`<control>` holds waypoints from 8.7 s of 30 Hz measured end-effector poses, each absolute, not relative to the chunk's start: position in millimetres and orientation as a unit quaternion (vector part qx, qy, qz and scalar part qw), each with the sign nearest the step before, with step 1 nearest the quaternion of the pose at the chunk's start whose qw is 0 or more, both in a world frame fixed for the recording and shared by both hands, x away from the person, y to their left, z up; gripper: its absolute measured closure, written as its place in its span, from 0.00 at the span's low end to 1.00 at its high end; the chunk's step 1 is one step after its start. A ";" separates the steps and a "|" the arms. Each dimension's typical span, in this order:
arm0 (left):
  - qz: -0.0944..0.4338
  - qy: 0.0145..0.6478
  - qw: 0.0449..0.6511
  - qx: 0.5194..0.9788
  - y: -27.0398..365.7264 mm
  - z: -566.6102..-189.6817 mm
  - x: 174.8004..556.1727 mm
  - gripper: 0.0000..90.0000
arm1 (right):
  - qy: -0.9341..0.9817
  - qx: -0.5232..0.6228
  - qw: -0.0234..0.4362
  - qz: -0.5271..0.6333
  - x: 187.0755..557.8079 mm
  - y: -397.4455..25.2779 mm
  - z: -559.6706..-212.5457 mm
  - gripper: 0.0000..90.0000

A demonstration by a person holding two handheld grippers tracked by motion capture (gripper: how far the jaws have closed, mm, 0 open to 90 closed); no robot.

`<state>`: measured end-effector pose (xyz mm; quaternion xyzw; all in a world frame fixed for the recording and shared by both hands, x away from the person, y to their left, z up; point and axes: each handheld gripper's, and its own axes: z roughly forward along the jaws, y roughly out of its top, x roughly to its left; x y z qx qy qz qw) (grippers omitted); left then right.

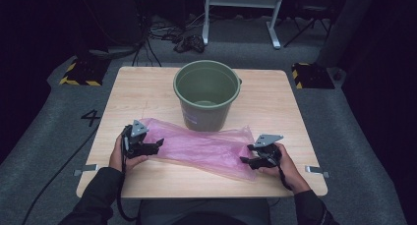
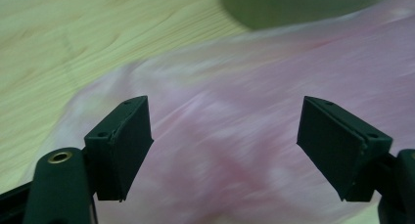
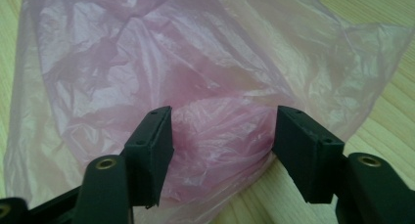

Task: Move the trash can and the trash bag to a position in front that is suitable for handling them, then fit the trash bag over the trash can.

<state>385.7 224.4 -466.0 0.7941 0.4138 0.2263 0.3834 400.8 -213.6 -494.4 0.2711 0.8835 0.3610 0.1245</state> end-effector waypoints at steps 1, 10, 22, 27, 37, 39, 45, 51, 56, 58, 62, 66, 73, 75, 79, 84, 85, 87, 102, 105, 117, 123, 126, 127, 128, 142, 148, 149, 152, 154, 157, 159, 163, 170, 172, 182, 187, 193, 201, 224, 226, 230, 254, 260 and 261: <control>0.224 0.400 0.386 0.800 216.6 -463.3 380.0 0.23 | 0.883 0.275 0.124 0.360 400.8 -212.2 -494.4 0.43; 0.156 0.351 0.357 0.851 165.1 -485.8 360.3 0.25 | 0.877 0.293 0.124 0.359 402.3 -202.7 -495.0 0.40; 0.164 0.375 0.341 0.846 176.1 -498.1 381.2 0.30 | 0.883 0.273 0.113 0.364 397.8 -189.7 -496.1 0.35; 0.174 0.399 0.338 0.835 192.3 -498.9 393.9 0.28 | 0.886 0.259 0.108 0.369 394.9 -186.9 -495.7 0.33; 0.173 0.403 0.353 0.827 210.9 -502.3 412.5 0.27 | 0.886 0.232 0.105 0.388 388.4 -188.1 -486.5 0.29; 0.172 0.404 0.353 0.826 215.1 -502.5 417.7 0.27 | 0.872 0.218 0.088 0.430 387.0 -195.6 -478.1 0.28; 0.179 0.420 0.349 0.818 227.9 -502.6 428.7 0.24 | 0.852 0.225 0.113 0.459 387.3 -217.2 -462.8 0.27; 0.181 0.431 0.342 0.815 237.2 -502.3 434.6 0.21 | 0.855 0.261 0.142 0.424 398.3 -232.8 -470.1 0.27; 0.189 0.436 0.343 0.810 242.0 -495.4 428.8 0.19 | 0.857 0.306 0.141 0.389 413.5 -249.2 -485.9 0.26; 0.186 0.413 0.371 0.811 246.3 -487.1 418.7 0.18 | 0.859 0.313 0.142 0.380 417.1 -253.6 -491.0 0.26; 0.185 0.395 0.374 0.818 249.0 -482.8 402.5 0.18 | 0.856 0.329 0.131 0.376 423.8 -263.7 -499.5 0.26; 0.180 0.397 0.372 0.820 254.9 -485.2 379.7 0.18 | 0.851 0.329 0.122 0.392 426.0 -270.7 -501.2 0.25; 0.157 0.392 0.351 0.835 251.0 -492.4 356.9 0.18 | 0.853 0.323 0.123 0.391 425.5 -268.7 -498.7 0.26; 0.151 0.390 0.345 0.841 249.0 -494.9 352.5 0.18 | 0.849 0.321 0.123 0.401 424.5 -266.8 -492.8 0.26; 0.148 0.392 0.338 0.843 247.8 -499.9 351.6 0.17 | 0.845 0.299 0.137 0.422 419.9 -257.9 -471.7 0.26; 0.155 0.382 0.347 0.842 252.4 -502.7 355.9 0.16 | 0.838 0.264 0.144 0.455 421.2 -246.4 -441.7 0.26; 0.156 0.378 0.352 0.842 253.5 -503.5 357.0 0.16 | 0.837 0.263 0.146 0.458 422.3 -245.0 -437.4 0.26; 0.155 0.378 0.352 0.842 253.4 -503.6 358.1 0.16 | 0.836 0.256 0.153 0.461 426.0 -240.2 -426.6 0.26; 0.156 0.381 0.351 0.841 251.9 -503.6 359.6 0.16 | 0.828 0.187 0.183 0.496 443.3 -190.5 -347.4 0.27; 0.157 0.381 0.351 0.841 252.0 -503.6 359.5 0.16 | 0.826 0.182 0.186 0.500 448.3 -180.4 -337.1 0.27; 0.157 0.383 0.351 0.840 251.6 -503.7 359.4 0.16 | 0.838 0.149 0.161 0.500 457.7 -142.9 -316.9 0.27; 0.158 0.382 0.351 0.840 251.7 -503.7 359.5 0.16 | 0.850 0.140 0.149 0.485 465.8 -125.6 -318.6 0.27; 0.158 0.383 0.351 0.840 251.6 -503.7 359.4 0.16 | 0.858 0.134 0.138 0.477 469.9 -116.9 -321.6 0.27; 0.157 0.383 0.351 0.840 251.6 -503.7 359.4 0.16 | 0.861 0.133 0.133 0.473 471.8 -113.6 -323.5 0.27; 0.157 0.383 0.351 0.840 251.6 -503.7 359.4 0.16 | 0.861 0.133 0.133 0.473 471.8 -113.6 -323.5 0.27; 0.157 0.383 0.351 0.840 251.6 -503.7 359.4 0.16 | 0.895 0.143 0.119 0.405 492.9 -98.8 -345.8 0.42; 0.158 0.383 0.351 0.840 251.6 -503.7 359.5 0.16 | 0.909 0.120 0.093 0.388 493.7 -95.7 -340.7 0.63; 0.157 0.383 0.352 0.840 251.5 -503.7 359.6 0.16 | 0.910 0.119 0.090 0.387 493.2 -95.1 -340.0 0.68; 0.157 0.383 0.352 0.840 251.5 -503.8 359.6 0.16 | 0.911 0.112 0.089 0.388 491.1 -92.9 -338.0 0.79; 0.158 0.382 0.352 0.840 251.6 -503.7 359.6 0.16 | 0.911 0.107 0.095 0.387 489.1 -92.4 -337.4 0.81; 0.158 0.382 0.352 0.840 251.6 -503.7 359.6 0.16 | 0.915 0.098 0.095 0.381 486.6 -91.7 -336.5 0.82; 0.158 0.382 0.352 0.840 251.6 -503.7 359.6 0.16 | 0.920 0.089 0.091 0.370 483.2 -90.2 -334.3 0.83; 0.157 0.383 0.352 0.840 251.5 -503.7 359.6 0.16 | 0.928 0.083 0.086 0.353 478.5 -89.0 -331.4 0.83; 0.158 0.382 0.352 0.840 251.5 -503.8 359.6 0.16 | 0.934 0.090 0.063 0.341 463.2 -97.2 -328.7 0.83; 0.157 0.383 0.352 0.840 251.5 -503.8 359.6 0.16 | 0.932 0.090 0.061 0.345 459.0 -102.0 -329.3 0.82; 0.158 0.382 0.351 0.840 251.6 -503.7 359.7 0.16 | 0.919 0.099 0.071 0.376 450.0 -125.7 -333.9 0.74; 0.158 0.383 0.352 0.840 251.4 -503.8 359.6 0.16 | 0.905 0.115 0.105 0.396 447.2 -140.5 -332.1 0.49; 0.158 0.383 0.352 0.840 251.4 -503.7 359.6 0.16 | 0.893 0.131 0.137 0.408 440.2 -162.6 -331.4 0.38; 0.158 0.383 0.352 0.840 251.4 -503.8 359.6 0.16 | 0.875 0.132 0.171 0.433 426.4 -183.5 -321.1 0.30; 0.159 0.382 0.351 0.840 251.4 -503.7 359.7 0.16 | 0.874 0.276 0.156 0.369 431.2 -257.1 -456.6 0.23; 0.158 0.383 0.351 0.840 251.3 -503.7 359.7 0.16 | 0.876 0.285 0.153 0.357 432.2 -260.5 -471.8 0.21; 0.157 0.382 0.351 0.840 251.2 -503.7 360.0 0.16 | 0.869 0.303 0.144 0.363 431.4 -268.3 -487.8 0.21; 0.157 0.381 0.352 0.840 250.6 -503.8 360.5 0.16 | 0.862 0.308 0.140 0.376 426.7 -276.6 -502.8 0.18; 0.158 0.380 0.351 0.841 250.9 -503.7 360.4 0.15 | 0.863 0.308 0.139 0.376 427.5 -276.1 -502.8 0.17; 0.157 0.380 0.351 0.841 250.8 -503.7 360.5 0.16 | 0.863 0.307 0.139 0.376 427.8 -276.0 -502.9 0.17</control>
